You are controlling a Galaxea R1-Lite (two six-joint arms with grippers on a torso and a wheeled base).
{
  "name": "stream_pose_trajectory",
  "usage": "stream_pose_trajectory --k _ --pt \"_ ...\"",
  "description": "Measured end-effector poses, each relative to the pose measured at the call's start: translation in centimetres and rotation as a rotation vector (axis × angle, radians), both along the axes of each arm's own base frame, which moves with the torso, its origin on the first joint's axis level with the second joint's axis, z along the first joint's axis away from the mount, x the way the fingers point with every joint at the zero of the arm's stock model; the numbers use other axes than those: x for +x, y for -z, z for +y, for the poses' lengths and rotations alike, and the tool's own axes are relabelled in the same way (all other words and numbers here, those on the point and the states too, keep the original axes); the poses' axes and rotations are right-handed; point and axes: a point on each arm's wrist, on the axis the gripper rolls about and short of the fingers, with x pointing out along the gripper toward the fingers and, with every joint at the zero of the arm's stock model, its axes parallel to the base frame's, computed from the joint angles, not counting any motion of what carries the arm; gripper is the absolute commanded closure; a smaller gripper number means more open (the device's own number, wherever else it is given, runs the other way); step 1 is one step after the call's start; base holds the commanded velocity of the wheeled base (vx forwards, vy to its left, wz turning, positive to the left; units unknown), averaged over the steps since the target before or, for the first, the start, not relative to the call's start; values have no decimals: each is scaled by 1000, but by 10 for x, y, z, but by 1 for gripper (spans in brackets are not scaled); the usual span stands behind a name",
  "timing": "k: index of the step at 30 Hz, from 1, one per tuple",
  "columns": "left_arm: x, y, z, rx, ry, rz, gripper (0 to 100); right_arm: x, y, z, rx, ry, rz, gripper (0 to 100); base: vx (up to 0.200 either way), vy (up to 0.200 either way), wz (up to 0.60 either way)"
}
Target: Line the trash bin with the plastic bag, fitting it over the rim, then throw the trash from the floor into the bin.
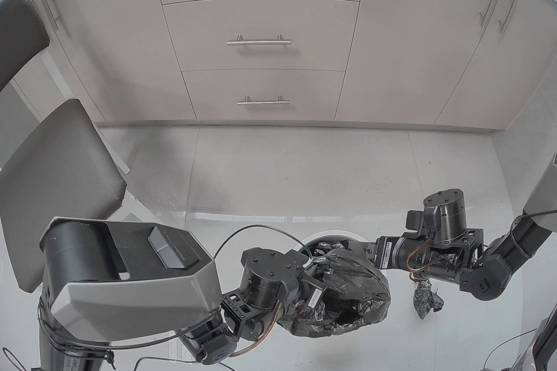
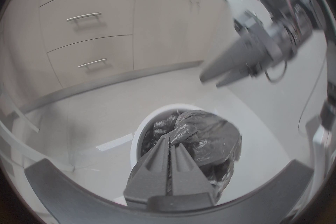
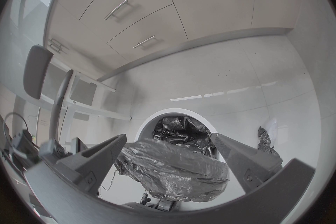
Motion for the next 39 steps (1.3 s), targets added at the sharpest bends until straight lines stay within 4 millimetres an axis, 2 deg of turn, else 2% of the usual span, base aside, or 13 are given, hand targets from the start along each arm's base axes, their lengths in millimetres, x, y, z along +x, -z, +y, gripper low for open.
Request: stream_pose_trajectory --k 5,13,23,30,39 --pt "2 -19 -8 -152 -54 58 100 -6 -2 -1 -29 -25 -9 0 0 0 0" --pt "7 -39 -16 -262 -141 236 100 -13 -3 -3 -50 -45 -15 0 0 0 0" --pt "32 -67 -37 -396 -220 336 100 -17 0 -6 -101 -58 -16 0 0 0 0" --pt "46 -66 -46 -410 -246 363 100 -18 10 -10 -146 -37 10 0 0 0 0" --pt "59 -55 -37 -385 -280 369 100 0 23 -12 -193 27 16 0 0 0 0"
